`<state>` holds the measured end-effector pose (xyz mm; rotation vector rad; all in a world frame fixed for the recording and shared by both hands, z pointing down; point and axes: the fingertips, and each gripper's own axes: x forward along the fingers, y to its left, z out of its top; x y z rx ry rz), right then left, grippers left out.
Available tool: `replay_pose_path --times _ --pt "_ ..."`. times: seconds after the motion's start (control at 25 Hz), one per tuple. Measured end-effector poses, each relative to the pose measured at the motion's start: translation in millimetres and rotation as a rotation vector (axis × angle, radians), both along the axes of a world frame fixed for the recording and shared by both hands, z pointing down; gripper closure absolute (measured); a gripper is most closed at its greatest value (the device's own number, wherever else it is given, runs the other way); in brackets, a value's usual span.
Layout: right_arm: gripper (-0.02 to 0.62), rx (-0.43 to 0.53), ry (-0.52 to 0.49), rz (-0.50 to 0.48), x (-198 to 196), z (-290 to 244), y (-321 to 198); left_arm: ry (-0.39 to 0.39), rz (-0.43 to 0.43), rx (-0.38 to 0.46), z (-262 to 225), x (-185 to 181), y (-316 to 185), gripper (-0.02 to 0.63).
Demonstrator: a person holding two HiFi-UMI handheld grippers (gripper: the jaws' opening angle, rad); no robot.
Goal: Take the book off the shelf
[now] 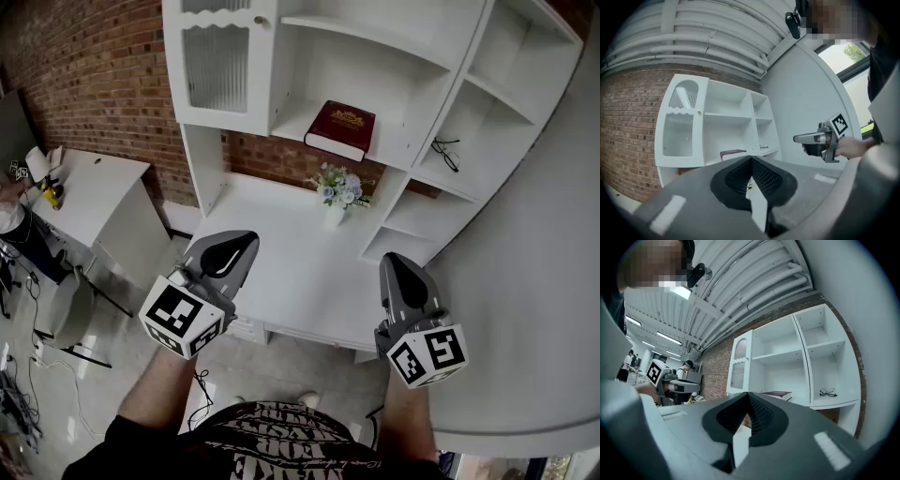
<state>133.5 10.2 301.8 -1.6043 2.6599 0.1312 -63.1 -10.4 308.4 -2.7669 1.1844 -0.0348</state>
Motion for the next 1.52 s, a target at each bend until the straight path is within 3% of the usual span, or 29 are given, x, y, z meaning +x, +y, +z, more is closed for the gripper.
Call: replay_pose_path --times 0.32,0.72,1.08,1.52 --pt "0.571 -0.016 -0.028 0.038 -73.5 -1.7 29.4 0.008 0.048 -0.024 10.6 -74.2 24.0 0.604" --pt "0.571 -0.042 -0.002 0.087 -105.6 3.6 59.0 0.051 0.107 -0.032 19.5 -105.4 42.5 0.604" --pt "0.571 -0.060 -0.036 0.104 -78.2 9.7 45.2 0.056 0.146 -0.073 31.9 -71.2 25.9 0.604" --pt "0.571 -0.055 -0.082 0.055 -20.3 12.4 -9.5 0.017 0.099 -0.075 31.9 -18.4 -21.6 0.606"
